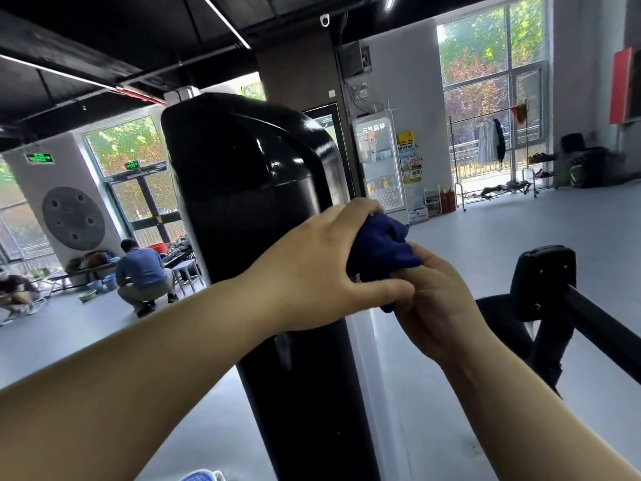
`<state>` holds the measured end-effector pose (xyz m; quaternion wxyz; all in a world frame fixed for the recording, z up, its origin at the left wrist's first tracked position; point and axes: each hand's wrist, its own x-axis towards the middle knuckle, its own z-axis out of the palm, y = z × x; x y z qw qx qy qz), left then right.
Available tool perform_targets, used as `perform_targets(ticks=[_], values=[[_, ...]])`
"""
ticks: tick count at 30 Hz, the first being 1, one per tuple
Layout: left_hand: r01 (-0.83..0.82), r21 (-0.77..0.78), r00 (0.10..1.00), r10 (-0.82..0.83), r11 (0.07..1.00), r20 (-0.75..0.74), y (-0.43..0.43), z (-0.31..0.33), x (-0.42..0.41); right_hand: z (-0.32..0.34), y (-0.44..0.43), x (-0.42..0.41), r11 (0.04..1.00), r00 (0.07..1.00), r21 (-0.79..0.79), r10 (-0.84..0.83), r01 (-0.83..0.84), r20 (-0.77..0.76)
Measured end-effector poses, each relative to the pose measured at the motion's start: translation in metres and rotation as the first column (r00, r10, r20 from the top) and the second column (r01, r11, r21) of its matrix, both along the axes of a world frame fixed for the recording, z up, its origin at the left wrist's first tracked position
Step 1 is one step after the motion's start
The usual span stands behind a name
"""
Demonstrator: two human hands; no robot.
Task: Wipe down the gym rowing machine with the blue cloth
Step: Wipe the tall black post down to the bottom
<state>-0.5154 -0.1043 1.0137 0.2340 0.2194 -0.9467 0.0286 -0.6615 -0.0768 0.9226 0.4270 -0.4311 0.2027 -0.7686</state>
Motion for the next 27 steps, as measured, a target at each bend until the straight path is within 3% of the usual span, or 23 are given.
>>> perform_targets(ticks=[3, 4, 5, 7, 8, 9, 12, 14, 17, 20, 24, 27], values=[[-0.002, -0.110, 0.999, -0.004, 0.994, -0.053, -0.005, 0.005, 0.004, 0.000, 0.008, -0.003, 0.997, 0.995, 0.002, 0.079, -0.079, -0.062], [0.016, -0.230, 0.998, -0.028, 0.973, -0.047, -0.006, 0.005, 0.006, -0.002, 0.007, -0.006, 0.997, 0.996, 0.028, 0.071, -0.069, -0.045], [0.015, -0.434, 0.998, -0.036, 0.901, -0.041, -0.008, 0.004, 0.007, -0.006, 0.004, -0.010, 0.997, 0.999, 0.071, 0.038, -0.038, -0.003], [-0.080, -0.809, 0.995, 0.001, 0.583, -0.097, -0.018, 0.005, 0.004, -0.018, -0.009, -0.016, 0.979, 0.995, 0.193, -0.077, 0.064, 0.061], [-0.136, -0.879, 0.990, 0.039, 0.457, -0.133, -0.022, 0.008, 0.000, -0.024, -0.017, -0.017, 0.961, 0.990, 0.247, -0.136, 0.125, 0.025], [-0.175, -0.891, 0.984, 0.109, 0.418, -0.142, -0.023, 0.014, -0.006, -0.029, -0.024, -0.015, 0.945, 0.985, 0.280, -0.166, 0.171, -0.040], [-0.296, -0.749, 0.880, 0.474, 0.593, 0.027, -0.014, 0.017, -0.025, -0.051, -0.040, -0.001, 0.929, 0.964, 0.311, -0.130, 0.200, -0.231], [-0.273, -0.769, 0.792, 0.589, 0.578, 0.161, -0.013, -0.002, -0.030, -0.061, -0.043, 0.005, 0.938, 0.959, 0.295, -0.104, 0.183, -0.265], [-0.038, -0.867, 0.739, 0.598, 0.497, 0.310, -0.013, -0.027, -0.033, -0.062, -0.043, 0.002, 0.945, 0.962, 0.291, -0.075, 0.152, -0.262], [-0.077, -0.861, 0.775, 0.574, 0.503, 0.266, -0.021, -0.009, -0.045, -0.059, -0.041, -0.006, 0.940, 0.963, 0.313, -0.050, 0.136, -0.266], [-0.210, -0.924, 0.789, 0.614, 0.318, 0.032, -0.028, 0.014, -0.062, -0.061, -0.039, -0.010, 0.944, 0.968, 0.315, -0.019, 0.099, -0.249], [-0.223, -0.880, 0.741, 0.659, 0.420, 0.126, -0.026, -0.009, -0.059, -0.062, -0.039, -0.007, 0.943, 0.973, 0.316, -0.028, 0.101, -0.227]])
